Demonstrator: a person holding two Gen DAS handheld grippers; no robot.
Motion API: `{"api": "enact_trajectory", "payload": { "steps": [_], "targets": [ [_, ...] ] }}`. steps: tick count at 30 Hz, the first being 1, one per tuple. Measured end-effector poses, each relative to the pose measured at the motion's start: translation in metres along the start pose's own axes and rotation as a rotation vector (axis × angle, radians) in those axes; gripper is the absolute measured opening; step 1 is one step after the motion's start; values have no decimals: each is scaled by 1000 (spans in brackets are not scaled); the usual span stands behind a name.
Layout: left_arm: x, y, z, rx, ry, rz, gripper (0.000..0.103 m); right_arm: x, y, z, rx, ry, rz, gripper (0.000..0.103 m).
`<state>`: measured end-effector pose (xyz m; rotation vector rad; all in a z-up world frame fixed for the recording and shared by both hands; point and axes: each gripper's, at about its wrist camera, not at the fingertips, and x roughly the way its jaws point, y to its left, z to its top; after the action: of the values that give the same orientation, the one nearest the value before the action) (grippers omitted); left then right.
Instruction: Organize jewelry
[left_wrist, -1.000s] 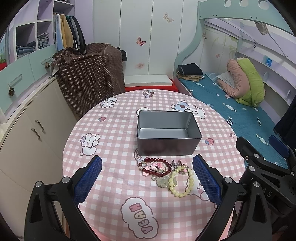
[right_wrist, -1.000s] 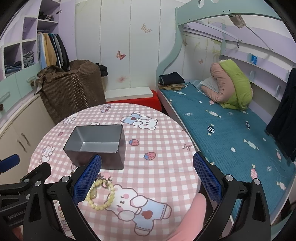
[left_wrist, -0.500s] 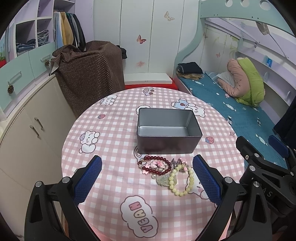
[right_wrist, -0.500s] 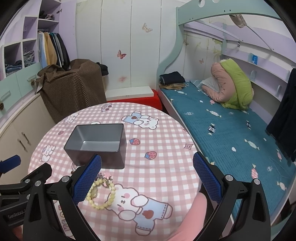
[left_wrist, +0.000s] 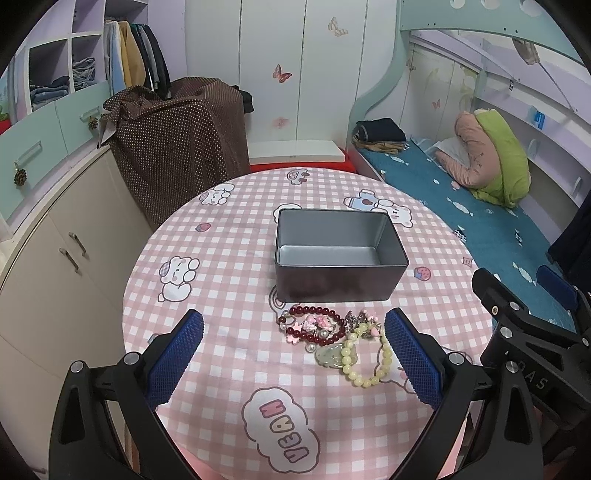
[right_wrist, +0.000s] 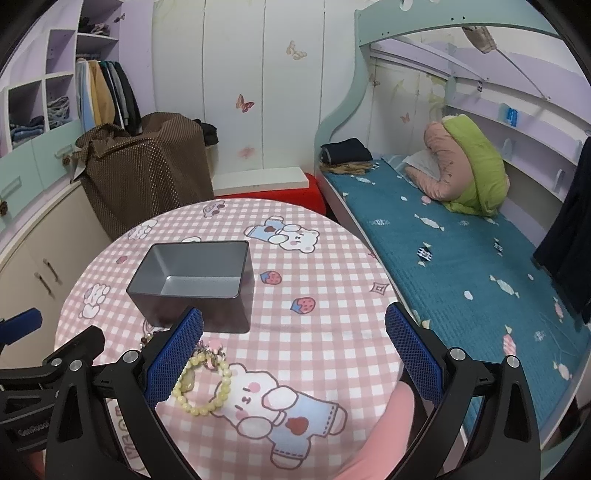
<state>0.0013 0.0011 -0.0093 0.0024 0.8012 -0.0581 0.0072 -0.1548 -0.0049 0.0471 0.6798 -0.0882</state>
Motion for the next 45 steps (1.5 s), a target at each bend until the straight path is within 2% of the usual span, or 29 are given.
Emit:
{"api": "enact_trajectory", "payload": {
  "steps": [16,21,27,32,39,40,41,42,43,45],
  "targets": [
    [27,7,-7,0,71,23,95,31,4,-11,4,90,41,96],
    [47,10,-21,25,100,76,95,52,7,-24,16,142,68,96],
    [69,31,-38,-66,150,15,95,77,13,-45,7,190,91,96],
    [79,41,-43,-77,140,53,95,89,20,-53,-13,206,120,96],
    [89,51,-40,-101,131,50,95,91,35,-61,-70,214,159,96],
    [91,52,-39,-101,131,52,95,91,38,-62,-79,216,158,94],
    [92,54,-38,-103,132,50,95,92,39,-63,-87,217,153,86],
    [95,55,-36,-110,132,48,95,93,39,-64,-90,218,149,76],
    [98,57,-34,-116,132,48,95,95,39,-65,-82,228,144,58],
    [103,58,-30,-121,134,52,95,102,37,-69,-63,268,171,56]
  ]
}}
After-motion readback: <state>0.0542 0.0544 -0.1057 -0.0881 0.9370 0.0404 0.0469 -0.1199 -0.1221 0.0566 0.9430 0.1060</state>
